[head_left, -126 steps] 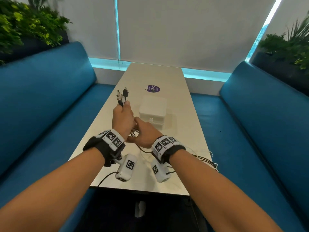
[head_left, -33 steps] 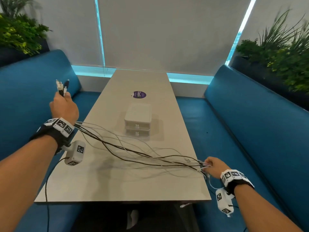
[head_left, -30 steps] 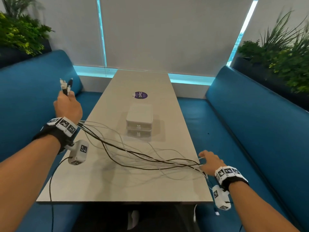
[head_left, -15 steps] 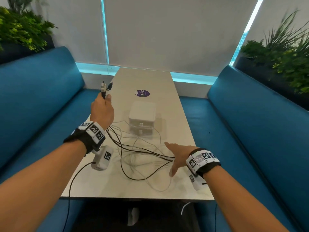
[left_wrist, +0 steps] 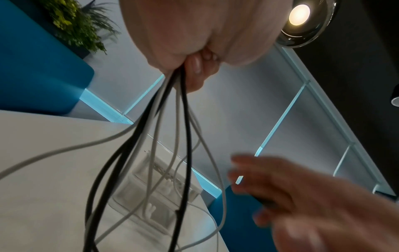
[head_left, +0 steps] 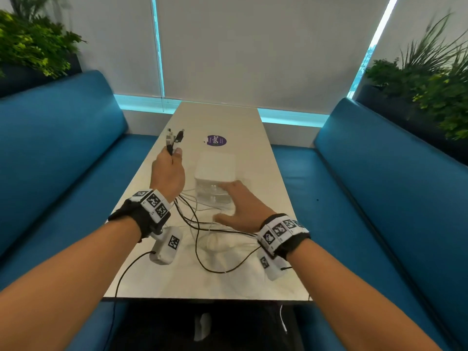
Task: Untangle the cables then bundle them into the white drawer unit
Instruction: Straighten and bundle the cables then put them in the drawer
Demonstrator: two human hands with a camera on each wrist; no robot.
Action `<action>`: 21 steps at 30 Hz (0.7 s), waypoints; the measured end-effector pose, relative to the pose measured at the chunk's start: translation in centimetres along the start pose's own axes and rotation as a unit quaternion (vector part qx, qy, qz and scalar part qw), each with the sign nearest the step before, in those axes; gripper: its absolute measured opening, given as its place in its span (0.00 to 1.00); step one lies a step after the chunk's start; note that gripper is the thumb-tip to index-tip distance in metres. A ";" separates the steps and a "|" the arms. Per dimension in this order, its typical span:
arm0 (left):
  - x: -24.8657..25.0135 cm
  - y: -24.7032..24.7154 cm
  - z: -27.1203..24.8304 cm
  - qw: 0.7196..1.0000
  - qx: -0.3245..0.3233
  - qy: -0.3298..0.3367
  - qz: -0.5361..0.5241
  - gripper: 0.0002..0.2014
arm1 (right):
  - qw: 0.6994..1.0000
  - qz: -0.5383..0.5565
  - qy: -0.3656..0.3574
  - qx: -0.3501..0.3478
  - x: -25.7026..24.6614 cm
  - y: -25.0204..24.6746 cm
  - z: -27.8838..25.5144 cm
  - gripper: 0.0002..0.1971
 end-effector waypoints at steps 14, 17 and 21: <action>-3.3 -2.6 1.8 0.995 0.034 -0.060 -0.067 0.17 | 0.990 0.069 0.094 -0.081 -1.8 6.4 3.3 0.08; -5.1 -4.5 2.9 0.998 0.045 -0.014 0.047 0.15 | 0.985 0.009 0.131 -0.115 1.6 5.4 1.5 0.07; -8.4 -6.1 3.5 0.976 -0.006 0.020 0.218 0.17 | 0.947 -0.146 0.244 -0.149 7.6 2.8 -2.2 0.10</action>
Point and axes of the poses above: each hand's wrist, its own z-axis towards the middle knuckle, its own y-axis out of the palm, x = y × z, the point moved 2 cm from there along z, towards the middle knuckle, and after that the axes turned 9 degrees about z, right-handed, at the moved point
